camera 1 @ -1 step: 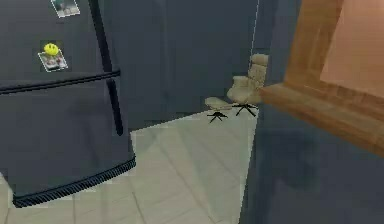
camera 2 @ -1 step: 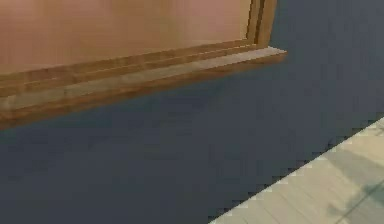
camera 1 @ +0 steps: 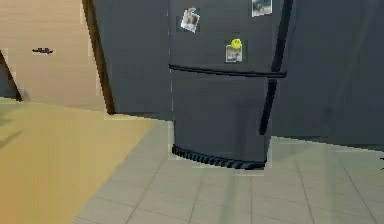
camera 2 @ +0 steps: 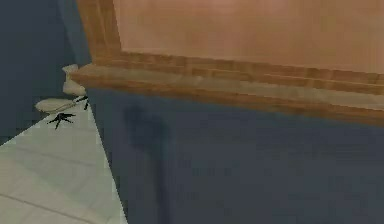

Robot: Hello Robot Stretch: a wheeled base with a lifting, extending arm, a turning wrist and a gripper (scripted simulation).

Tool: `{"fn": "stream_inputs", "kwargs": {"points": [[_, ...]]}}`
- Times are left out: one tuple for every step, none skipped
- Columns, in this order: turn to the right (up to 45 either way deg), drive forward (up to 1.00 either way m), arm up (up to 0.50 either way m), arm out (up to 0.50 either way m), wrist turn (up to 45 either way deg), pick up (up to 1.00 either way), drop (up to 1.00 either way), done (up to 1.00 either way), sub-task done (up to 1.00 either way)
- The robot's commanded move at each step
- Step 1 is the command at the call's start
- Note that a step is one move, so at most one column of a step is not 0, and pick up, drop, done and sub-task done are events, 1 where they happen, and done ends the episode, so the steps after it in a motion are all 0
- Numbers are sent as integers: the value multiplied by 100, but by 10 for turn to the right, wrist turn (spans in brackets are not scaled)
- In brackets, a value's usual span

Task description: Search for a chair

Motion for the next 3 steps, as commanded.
{"fn": "stream_inputs", "kwargs": {"points": [[-450, 0, 0, 0, 0, 0, 0, 0, 0], [-270, 0, 0, 0, 0, 0, 0, 0, 0], [0, 100, 0, 0, 0, 0, 0, 0, 0]]}}
